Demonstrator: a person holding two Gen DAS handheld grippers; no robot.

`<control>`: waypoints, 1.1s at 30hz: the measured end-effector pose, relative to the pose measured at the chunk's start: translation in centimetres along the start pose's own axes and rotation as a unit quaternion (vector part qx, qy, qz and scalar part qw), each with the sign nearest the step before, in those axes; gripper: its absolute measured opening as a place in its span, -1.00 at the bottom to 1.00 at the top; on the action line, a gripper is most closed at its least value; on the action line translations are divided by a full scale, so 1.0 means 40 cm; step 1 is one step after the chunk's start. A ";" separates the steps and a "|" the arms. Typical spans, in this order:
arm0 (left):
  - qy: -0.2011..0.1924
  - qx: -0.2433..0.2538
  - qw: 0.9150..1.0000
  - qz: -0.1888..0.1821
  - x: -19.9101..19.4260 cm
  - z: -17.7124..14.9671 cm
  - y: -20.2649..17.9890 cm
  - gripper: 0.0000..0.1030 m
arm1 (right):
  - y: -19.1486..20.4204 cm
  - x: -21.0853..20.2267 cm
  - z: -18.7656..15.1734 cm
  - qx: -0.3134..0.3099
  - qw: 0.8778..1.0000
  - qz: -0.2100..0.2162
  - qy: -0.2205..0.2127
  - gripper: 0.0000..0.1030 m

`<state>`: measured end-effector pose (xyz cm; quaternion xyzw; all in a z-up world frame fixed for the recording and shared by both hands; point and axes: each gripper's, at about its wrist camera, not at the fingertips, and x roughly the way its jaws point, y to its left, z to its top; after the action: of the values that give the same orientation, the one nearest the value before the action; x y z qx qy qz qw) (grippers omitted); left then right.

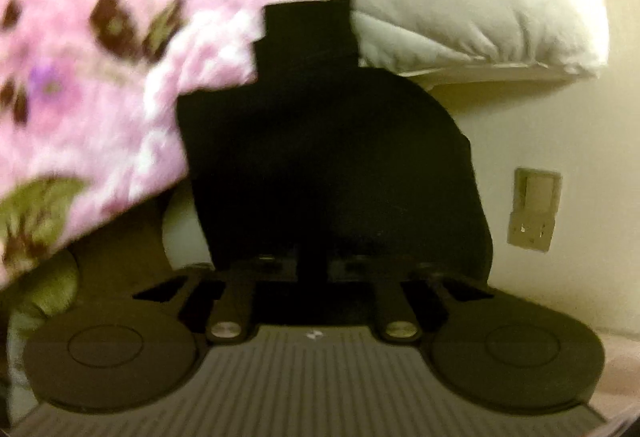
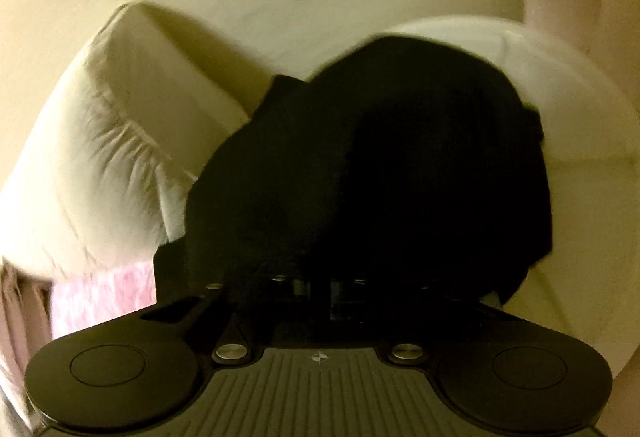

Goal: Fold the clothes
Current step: 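Grasp the black garment with both grippers and lift it from the bucket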

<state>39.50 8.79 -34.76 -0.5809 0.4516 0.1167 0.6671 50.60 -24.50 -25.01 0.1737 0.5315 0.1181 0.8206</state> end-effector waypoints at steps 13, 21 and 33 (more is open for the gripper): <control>-0.006 -0.117 0.993 -0.011 -0.003 -0.024 0.138 -0.37 | 0.034 -0.049 0.006 -0.045 0.999 0.020 -0.018 -0.93; -0.014 -0.206 0.978 -0.032 0.022 -0.041 0.221 -0.14 | 0.010 -0.040 -0.011 -0.011 1.000 0.024 -0.009 -0.82; -0.056 -0.085 0.990 -0.094 -0.054 -0.007 0.094 -0.90 | 0.070 -0.111 0.011 -0.053 0.994 0.068 -0.070 -0.95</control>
<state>35.58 10.44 -35.65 -0.6678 0.3454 0.1232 0.6477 49.17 -23.71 -20.02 0.1741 0.4525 0.1891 0.8539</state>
